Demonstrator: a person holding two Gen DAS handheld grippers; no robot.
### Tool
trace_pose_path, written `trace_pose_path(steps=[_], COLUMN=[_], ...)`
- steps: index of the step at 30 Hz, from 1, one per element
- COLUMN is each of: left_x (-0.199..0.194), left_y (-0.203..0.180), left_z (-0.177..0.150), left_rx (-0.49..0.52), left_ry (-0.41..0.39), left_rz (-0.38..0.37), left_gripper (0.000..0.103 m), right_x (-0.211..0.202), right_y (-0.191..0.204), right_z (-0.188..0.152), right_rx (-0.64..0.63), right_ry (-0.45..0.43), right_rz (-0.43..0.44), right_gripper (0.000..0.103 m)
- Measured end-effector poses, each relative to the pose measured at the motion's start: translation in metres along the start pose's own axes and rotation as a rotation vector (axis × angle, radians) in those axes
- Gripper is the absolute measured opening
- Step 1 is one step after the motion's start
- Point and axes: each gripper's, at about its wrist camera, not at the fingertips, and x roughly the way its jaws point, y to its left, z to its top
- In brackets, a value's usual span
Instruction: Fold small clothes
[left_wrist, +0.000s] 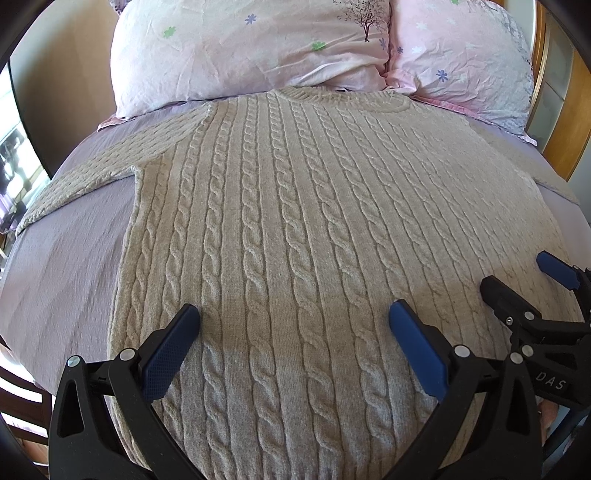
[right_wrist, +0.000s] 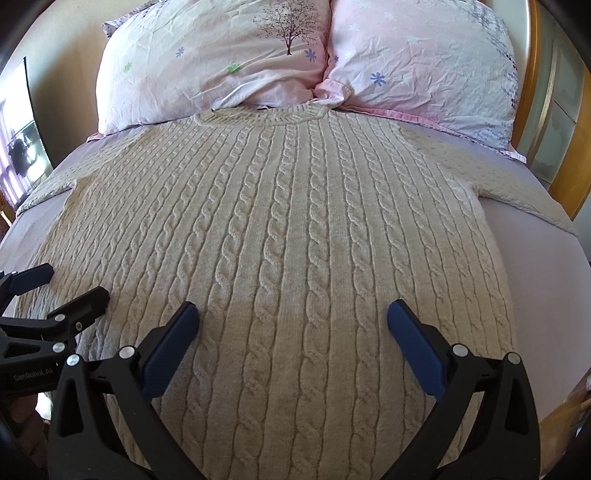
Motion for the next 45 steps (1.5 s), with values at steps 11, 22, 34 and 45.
trace_pose_path(steps=[11, 22, 34, 45], left_x=[-0.005, -0.021, -0.031, 0.003], left_y=[0.011, 0.139, 0.275, 0.366], left_z=[0.009, 0.036, 0.038, 0.04], left_rx=[0.007, -0.316, -0.605, -0.873], left_ry=[0.018, -0.213, -0.349, -0.298], left_rz=[-0.053, -0.133, 0.007, -0.023], left_gripper=[0.102, 0.102, 0.102, 0.102], right_x=[-0.029, 0.014, 0.028, 0.001], right_y=[-0.105, -0.425, -0.449, -0.068], right_z=[0.029, 0.028, 0.051, 0.166], right_rx=[0.141, 1.103, 1.078, 0.055], right_ry=[-0.128, -0.149, -0.297, -0.267], right_rz=[0.023, -0.196, -0.187, 0.462], right_gripper=[0.101, 0.056, 0.006, 0.019])
